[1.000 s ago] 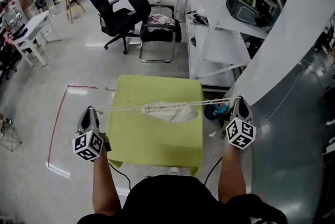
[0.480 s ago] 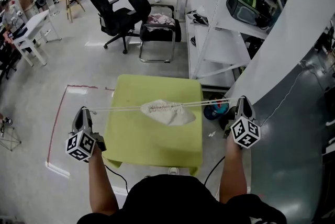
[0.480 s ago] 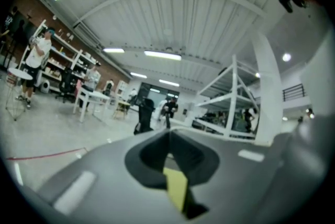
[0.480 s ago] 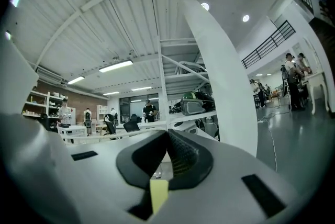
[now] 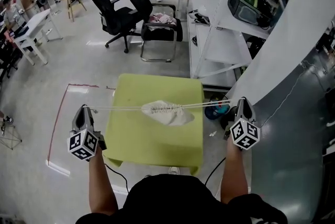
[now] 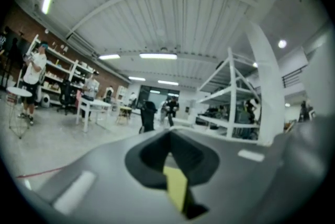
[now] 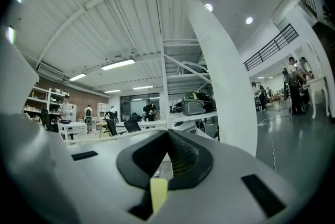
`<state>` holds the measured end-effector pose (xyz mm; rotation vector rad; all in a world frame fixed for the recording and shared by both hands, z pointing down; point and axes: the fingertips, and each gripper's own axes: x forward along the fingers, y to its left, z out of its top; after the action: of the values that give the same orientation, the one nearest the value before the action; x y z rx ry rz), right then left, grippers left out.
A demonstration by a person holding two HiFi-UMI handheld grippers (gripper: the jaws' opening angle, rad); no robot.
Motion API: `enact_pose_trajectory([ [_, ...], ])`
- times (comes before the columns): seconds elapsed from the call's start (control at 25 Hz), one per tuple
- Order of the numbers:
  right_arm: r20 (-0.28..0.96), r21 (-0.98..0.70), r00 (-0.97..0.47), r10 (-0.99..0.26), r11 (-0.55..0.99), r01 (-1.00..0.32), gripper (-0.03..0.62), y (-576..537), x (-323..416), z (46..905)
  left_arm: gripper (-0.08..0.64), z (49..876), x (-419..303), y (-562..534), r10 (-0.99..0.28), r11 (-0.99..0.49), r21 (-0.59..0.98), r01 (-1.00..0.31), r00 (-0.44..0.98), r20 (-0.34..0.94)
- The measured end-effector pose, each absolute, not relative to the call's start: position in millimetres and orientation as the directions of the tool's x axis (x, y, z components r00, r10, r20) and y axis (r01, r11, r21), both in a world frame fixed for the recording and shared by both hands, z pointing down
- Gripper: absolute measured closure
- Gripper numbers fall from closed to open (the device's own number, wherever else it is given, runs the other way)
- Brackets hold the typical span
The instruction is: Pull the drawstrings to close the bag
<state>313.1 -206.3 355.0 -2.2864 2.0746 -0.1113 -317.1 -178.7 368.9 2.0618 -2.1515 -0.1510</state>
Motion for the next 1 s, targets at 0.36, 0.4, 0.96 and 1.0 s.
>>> enact_pose_trajectory([
  [0.36, -0.005, 0.036, 0.004, -1.000, -0.004, -0.999, 0.584, -207.8, 276.8, 342.8, 0.551, 353.1, -274.2, -184.8, -0.999, -0.037, 0.068, -0.997, 0.039, 0.029],
  [0.4, -0.008, 0.040, -0.008, -1.000, 0.008, -0.999, 0.584, -208.1, 272.2, 342.0, 0.551, 351.8, -269.0, -186.3, -0.999, -0.046, 0.064, -0.997, 0.048, 0.026],
  [0.96, -0.022, 0.081, -0.171, -0.985, 0.169, -0.982, 0.584, -201.9, 190.0, 335.7, 0.551, 325.0, -193.2, -195.7, -0.980, -0.198, 0.004, -0.980, 0.198, 0.002],
  [1.0, -0.020, 0.082, -0.183, -0.983, 0.181, -0.980, 0.584, -201.8, 184.3, 335.3, 0.551, 323.7, -190.7, -196.4, -0.979, -0.203, 0.005, -0.979, 0.203, 0.001],
])
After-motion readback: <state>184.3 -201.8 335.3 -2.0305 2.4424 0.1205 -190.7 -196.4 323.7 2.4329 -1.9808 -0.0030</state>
